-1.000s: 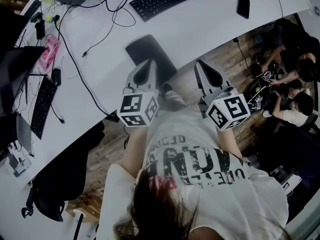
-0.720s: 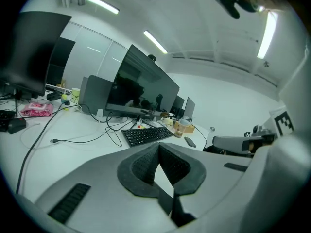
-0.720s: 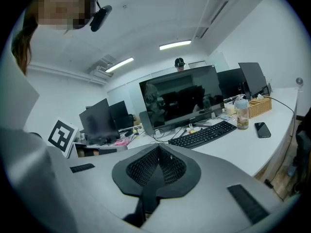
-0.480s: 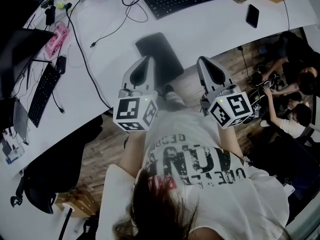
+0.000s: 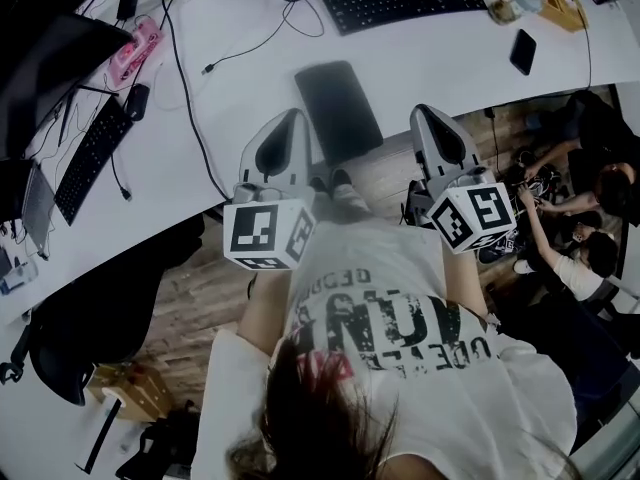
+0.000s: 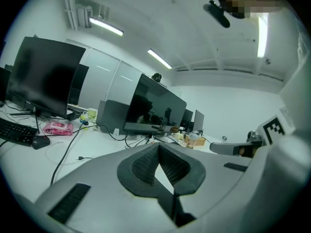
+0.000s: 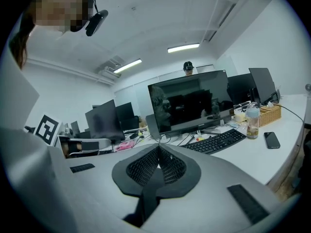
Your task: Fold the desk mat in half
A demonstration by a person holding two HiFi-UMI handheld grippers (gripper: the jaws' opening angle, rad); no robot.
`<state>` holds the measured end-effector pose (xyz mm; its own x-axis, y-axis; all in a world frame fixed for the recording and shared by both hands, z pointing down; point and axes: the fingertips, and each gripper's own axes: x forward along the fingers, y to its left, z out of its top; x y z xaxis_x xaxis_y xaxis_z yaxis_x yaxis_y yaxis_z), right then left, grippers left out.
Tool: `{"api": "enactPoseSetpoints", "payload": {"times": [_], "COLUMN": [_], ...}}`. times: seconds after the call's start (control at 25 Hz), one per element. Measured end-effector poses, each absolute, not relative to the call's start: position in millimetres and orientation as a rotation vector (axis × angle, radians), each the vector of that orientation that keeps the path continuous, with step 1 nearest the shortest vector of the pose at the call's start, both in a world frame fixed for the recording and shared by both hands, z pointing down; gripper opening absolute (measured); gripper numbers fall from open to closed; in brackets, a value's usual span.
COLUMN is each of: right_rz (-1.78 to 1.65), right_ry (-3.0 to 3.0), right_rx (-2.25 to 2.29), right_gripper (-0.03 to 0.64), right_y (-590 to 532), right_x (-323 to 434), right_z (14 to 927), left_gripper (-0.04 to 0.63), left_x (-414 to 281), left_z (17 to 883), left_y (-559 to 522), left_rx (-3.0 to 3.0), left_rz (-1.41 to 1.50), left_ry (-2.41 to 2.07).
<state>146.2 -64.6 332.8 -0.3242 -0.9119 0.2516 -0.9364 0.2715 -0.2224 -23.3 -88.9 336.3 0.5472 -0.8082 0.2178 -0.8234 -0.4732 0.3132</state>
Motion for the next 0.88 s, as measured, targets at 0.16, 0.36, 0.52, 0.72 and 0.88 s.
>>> {"api": "enactPoseSetpoints", "payload": {"times": [0.16, 0.36, 0.52, 0.72, 0.88], "right_rz": [0.490, 0.480, 0.479, 0.471, 0.467], "right_ry": [-2.474, -2.514, -2.547, -2.585, -2.613], "right_rx": [1.741, 1.689, 1.638, 1.572, 1.531], "right_gripper": [-0.002, -0.002, -0.002, -0.002, -0.002], "right_y": [-68.0, -69.4, -68.2, -63.6, -58.2], "right_x": [138.4, 121.4, 105.3, 85.7, 75.6], "right_z": [327.5, 324.7, 326.1, 321.9, 321.1], "left_gripper": [0.002, 0.002, 0.002, 0.002, 0.002], "left_x": [-39.2, -60.9, -76.0, -87.1, -88.0], "left_z": [328.8, 324.5, 322.8, 318.0, 318.7], "left_y": [-82.7, -73.5, -65.5, -52.2, -41.7], "left_rx": [2.391, 2.362, 2.344, 2.333, 2.335], "left_rz": [0.034, 0.008, 0.001, -0.011, -0.013], "left_ry": [-1.404, -1.478, -1.532, -1.567, -1.573]}}
